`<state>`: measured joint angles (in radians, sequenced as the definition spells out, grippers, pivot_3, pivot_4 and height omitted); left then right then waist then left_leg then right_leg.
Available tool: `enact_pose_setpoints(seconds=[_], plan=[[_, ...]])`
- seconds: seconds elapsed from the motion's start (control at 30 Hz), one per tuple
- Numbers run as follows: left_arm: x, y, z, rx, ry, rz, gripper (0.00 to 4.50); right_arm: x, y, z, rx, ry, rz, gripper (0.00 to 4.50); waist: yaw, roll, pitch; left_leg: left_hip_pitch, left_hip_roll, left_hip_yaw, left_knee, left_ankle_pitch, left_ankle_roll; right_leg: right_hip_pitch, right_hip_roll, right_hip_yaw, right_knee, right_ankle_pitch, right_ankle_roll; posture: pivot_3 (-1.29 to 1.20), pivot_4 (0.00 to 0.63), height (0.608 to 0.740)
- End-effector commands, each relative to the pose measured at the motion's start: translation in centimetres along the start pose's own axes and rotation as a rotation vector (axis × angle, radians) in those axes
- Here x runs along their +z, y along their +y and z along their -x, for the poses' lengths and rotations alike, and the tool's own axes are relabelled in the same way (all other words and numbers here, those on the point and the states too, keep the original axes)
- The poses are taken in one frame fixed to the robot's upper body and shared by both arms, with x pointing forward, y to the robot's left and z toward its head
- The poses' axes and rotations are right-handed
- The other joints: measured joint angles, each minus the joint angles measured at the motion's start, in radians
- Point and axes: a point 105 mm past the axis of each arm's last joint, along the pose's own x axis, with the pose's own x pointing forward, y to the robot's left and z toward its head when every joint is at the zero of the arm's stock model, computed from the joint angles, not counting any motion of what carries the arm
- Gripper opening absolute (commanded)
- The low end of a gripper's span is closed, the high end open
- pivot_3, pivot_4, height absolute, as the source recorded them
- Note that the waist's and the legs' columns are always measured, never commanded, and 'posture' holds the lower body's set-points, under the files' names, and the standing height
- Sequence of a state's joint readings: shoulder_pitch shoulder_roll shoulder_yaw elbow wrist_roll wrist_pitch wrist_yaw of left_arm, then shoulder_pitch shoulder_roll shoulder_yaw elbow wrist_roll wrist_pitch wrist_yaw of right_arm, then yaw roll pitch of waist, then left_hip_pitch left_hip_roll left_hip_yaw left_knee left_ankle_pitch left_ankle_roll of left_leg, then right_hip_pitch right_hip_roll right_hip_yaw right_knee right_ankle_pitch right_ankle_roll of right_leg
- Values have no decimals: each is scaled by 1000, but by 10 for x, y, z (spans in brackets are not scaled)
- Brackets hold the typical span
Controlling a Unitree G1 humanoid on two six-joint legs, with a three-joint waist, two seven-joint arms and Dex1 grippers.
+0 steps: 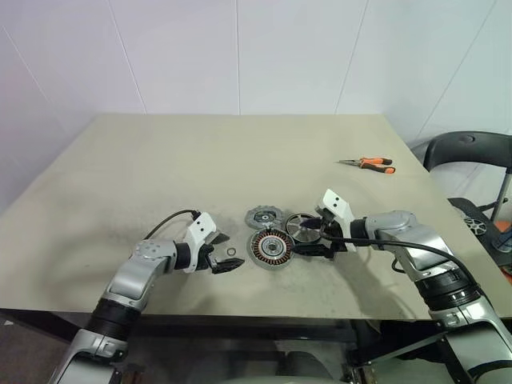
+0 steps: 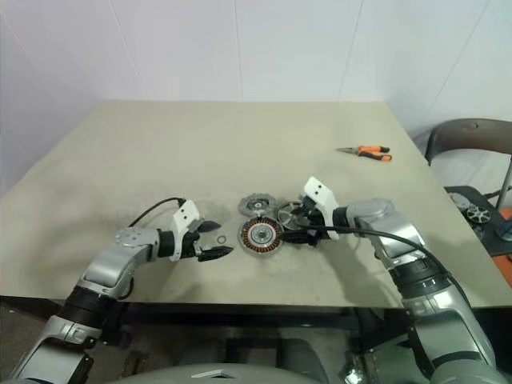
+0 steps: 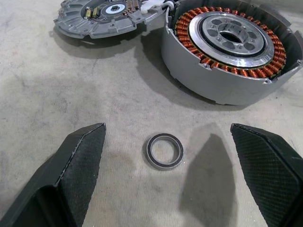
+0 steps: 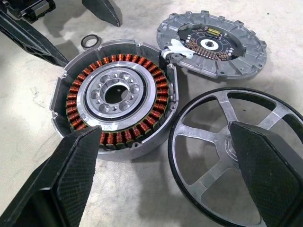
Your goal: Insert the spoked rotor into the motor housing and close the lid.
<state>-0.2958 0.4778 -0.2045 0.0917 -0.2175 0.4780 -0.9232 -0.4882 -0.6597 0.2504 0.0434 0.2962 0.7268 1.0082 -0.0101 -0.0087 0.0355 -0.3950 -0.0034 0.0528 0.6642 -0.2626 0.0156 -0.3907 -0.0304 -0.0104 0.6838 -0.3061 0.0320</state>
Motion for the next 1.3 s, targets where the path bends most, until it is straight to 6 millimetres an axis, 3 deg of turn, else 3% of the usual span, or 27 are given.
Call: enact_pose_setpoints(seconds=[0.03,0.23,0.5,0.77,1.03,1.3], plan=[[-14,5,-2,24,74,30,4470,0,-2,3,-22,2,6,4500,1,0,0,2,0,0,0,0,0,2,0,0,0,0,0,0,0,740],[-13,20,-3,91,52,100,4470,-1,-3,5,-28,3,3,4500,3,0,0,4,0,1,0,0,0,2,-1,0,-1,0,0,0,0,740],[-26,21,-3,95,114,105,4470,-2,-3,4,-31,7,1,4500,0,0,0,5,0,1,0,-1,-2,2,-2,0,-1,2,0,0,0,740],[-29,12,7,34,174,-42,4470,1,-4,2,-34,5,3,4500,-6,1,-1,5,1,1,0,0,0,1,-2,-1,-1,3,0,0,0,740],[-22,21,17,56,162,-96,4470,4,-5,-2,-32,-1,6,4500,-6,1,-1,4,1,1,-5,0,0,-2,-1,0,-4,2,-1,0,0,740],[-22,24,14,102,148,-139,4470,0,-4,2,-36,-1,8,4500,-3,1,-1,4,1,1,-8,0,0,-3,-2,0,-4,2,-2,0,0,740]])
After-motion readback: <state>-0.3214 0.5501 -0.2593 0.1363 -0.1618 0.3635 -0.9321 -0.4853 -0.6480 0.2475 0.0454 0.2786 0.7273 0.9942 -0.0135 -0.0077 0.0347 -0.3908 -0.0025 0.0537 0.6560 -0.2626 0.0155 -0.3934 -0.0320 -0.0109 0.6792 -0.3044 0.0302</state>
